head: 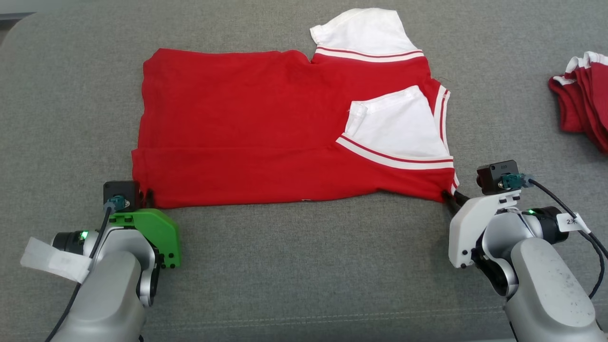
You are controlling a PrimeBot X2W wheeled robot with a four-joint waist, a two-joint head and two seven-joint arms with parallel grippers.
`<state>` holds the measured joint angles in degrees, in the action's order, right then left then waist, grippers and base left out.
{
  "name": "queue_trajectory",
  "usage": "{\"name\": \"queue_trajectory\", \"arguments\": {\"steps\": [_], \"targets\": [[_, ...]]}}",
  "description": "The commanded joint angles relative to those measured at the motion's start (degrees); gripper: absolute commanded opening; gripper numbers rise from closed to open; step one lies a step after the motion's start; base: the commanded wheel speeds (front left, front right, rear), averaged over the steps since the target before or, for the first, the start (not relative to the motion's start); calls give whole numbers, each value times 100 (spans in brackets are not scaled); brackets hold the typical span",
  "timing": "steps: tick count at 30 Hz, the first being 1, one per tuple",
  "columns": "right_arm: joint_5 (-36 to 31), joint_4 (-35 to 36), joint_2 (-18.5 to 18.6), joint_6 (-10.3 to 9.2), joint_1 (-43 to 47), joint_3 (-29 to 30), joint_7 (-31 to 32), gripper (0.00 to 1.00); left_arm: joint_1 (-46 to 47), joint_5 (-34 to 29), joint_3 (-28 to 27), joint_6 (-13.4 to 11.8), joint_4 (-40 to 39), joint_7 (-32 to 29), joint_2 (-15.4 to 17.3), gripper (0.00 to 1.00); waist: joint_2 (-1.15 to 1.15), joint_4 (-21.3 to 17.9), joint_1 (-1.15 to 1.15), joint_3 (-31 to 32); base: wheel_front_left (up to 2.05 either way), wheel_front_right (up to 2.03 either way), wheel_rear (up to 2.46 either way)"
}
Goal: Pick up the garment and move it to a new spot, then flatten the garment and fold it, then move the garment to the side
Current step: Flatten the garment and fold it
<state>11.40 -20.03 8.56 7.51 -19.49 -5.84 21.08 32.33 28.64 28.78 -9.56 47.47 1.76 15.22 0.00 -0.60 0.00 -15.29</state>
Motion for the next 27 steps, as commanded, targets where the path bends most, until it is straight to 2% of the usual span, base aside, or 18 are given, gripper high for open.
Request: {"name": "queue_trajectory", "arguments": {"steps": [1,7,15,27], "targets": [[-21,-39,40,-5,-18,3,-23,0,7,41,4,17,86,-1,18,0,0,7,0,38,0,0,0],[189,133,164,-7,276,25,57,0,-186,162,35,198,212,4,-26,0,0,22,0,321,0,0,0],[512,888,381,-8,968,91,529,0,-488,320,50,358,136,-73,-6,0,0,-38,0,719,0,0,0],[588,1636,337,-7,1770,426,1129,0,-1146,406,220,271,-409,-357,11,0,0,-106,0,1003,0,0,0]]}}
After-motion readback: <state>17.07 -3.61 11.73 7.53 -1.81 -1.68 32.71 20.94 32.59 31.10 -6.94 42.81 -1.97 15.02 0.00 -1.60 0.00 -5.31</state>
